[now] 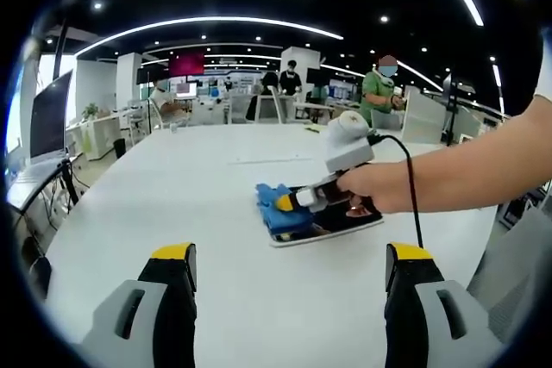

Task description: Wipe the mirror surface with the cleaning cloth until all visible marks leave the cleaned area.

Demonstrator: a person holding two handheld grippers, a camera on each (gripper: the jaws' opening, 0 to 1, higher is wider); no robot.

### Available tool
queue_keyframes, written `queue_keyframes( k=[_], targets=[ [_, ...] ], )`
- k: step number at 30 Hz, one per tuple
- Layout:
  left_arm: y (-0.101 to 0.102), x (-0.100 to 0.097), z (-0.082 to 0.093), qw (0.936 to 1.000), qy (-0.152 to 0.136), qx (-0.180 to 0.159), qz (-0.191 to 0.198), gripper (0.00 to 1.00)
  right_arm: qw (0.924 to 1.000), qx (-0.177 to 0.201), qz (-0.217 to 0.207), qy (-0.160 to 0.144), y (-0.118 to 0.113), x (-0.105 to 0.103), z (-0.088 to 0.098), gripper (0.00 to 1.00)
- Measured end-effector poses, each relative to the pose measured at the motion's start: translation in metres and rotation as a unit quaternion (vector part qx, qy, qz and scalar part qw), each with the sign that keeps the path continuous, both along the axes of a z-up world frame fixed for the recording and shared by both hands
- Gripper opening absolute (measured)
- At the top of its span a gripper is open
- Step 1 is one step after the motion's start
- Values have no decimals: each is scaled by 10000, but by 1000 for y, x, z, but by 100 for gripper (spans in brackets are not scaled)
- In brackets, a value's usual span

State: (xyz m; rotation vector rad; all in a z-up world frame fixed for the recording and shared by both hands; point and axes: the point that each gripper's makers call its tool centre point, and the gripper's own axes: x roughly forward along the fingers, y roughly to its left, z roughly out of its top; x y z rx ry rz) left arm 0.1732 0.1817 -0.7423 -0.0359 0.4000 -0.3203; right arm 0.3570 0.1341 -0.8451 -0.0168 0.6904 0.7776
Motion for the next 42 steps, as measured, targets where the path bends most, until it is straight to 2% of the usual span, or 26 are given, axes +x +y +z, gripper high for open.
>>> queue_keyframes(
  k=[9,18,23,31,42],
  targets=[
    [-1,0,2,10000,-24,1,-12,91,9999,62,81,-2,2,-17,1,2],
    [-2,-1,4,10000,-48,-2,-20,91,9999,73,121,4,3,-18,0,2],
    [-3,-2,5,10000,-50,-2,-25,91,9995,-87,275,-94,3,-30,1,1],
    [-7,-2,7,10000,-67,-3,-60,91,9993,-138,333,-38,1,-28,-2,1],
    [-9,-4,5,10000,-35,2,-89,91,9992,-118,357,-131,1,-33,-1,1]
  ],
)
